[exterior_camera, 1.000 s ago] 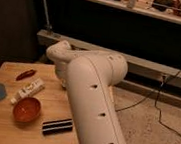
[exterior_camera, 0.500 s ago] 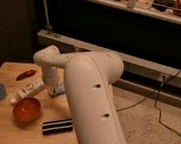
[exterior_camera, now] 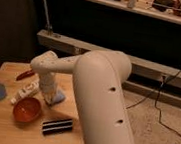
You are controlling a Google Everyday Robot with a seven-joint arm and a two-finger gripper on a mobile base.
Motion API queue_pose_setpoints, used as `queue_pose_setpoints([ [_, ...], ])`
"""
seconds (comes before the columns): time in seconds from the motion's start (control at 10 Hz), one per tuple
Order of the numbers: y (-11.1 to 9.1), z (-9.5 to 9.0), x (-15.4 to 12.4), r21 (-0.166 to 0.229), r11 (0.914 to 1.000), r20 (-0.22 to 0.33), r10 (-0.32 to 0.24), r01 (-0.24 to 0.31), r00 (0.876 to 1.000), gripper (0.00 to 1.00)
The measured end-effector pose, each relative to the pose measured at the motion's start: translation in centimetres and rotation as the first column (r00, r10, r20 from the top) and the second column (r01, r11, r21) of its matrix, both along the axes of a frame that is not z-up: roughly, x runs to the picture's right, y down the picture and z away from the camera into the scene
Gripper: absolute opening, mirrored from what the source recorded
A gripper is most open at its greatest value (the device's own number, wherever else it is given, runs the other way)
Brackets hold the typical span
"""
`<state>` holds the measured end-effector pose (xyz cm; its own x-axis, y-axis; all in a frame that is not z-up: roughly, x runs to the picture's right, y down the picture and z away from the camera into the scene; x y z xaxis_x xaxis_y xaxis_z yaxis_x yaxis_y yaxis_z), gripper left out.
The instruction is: Wipe the white sponge on the table
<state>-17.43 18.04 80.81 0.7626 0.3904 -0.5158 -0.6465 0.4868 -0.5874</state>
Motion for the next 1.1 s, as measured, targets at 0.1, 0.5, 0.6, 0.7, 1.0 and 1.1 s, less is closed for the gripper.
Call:
queue_pose_setpoints([
  [0.1,0.6,-0.4,1.3,-0.014,0.9998,-0.02,0.012,-0.012,1.0,0.0],
  [0.5,0.5,-0.1,7.2,-0.015,0.9949,-0.131,0.097,-0.1,0.987,0.0],
  [0.6,-0.4,0.4,8.8,0.002,0.9924,-0.161,0.122,-0.123,0.979,0.0],
  [0.7,-1.7,1.1,10.6,0.024,0.9888,-0.191,0.149,-0.148,0.97,0.0],
  [1.0,-5.5,3.6,14.7,0.068,0.9824,-0.251,0.186,-0.174,0.95,0.0],
  [1.1,-6.4,4.5,15.1,0.072,0.9811,-0.257,0.192,-0.18,0.947,0.0],
])
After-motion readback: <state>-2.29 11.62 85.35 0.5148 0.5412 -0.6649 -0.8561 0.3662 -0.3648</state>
